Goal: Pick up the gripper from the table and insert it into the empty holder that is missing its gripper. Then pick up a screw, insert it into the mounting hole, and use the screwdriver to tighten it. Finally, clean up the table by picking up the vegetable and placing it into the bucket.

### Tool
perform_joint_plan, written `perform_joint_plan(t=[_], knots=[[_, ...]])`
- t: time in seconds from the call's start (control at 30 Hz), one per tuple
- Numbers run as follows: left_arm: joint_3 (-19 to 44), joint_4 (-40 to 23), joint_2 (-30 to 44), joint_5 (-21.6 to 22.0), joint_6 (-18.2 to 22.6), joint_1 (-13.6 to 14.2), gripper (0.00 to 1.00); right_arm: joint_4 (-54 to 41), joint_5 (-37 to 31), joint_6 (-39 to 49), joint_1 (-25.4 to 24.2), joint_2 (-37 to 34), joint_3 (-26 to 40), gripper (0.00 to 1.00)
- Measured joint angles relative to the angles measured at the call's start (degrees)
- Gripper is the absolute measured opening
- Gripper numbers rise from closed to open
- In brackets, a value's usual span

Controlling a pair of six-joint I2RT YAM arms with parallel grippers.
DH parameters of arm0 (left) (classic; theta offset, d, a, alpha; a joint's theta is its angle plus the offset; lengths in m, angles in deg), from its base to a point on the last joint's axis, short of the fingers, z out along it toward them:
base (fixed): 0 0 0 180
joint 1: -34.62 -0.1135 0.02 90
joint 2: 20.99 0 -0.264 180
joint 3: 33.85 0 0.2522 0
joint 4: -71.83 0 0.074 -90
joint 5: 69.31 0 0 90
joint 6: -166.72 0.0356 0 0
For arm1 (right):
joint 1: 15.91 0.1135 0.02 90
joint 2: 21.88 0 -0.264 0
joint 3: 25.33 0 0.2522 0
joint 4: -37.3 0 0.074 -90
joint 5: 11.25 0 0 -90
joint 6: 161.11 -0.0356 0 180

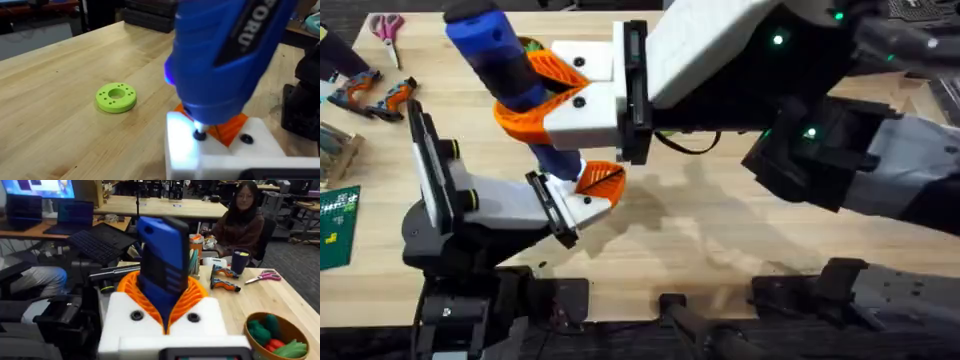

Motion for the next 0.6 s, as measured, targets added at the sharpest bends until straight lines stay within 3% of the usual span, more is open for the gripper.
perform_joint_plan(t=[0.3, 0.5, 0.6], knots=[[0.0, 0.0, 0.0, -0.1, -0.2, 0.0, 0.009, 0.2, -0.2, -0.4, -0.2, 0.0, 0.0, 0.026], [0.0, 0.0, 0.0, -0.1, 0.0, 0.0, 0.009, 11.0, -0.3, -0.6, -0.3, 0.0, -0.2, 0.026], [0.0, 0.0, 0.0, -0.1, 0.0, 0.0, 0.009, 9.0, 0.0, -0.6, -0.8, 0.0, 1.9, 0.026]])
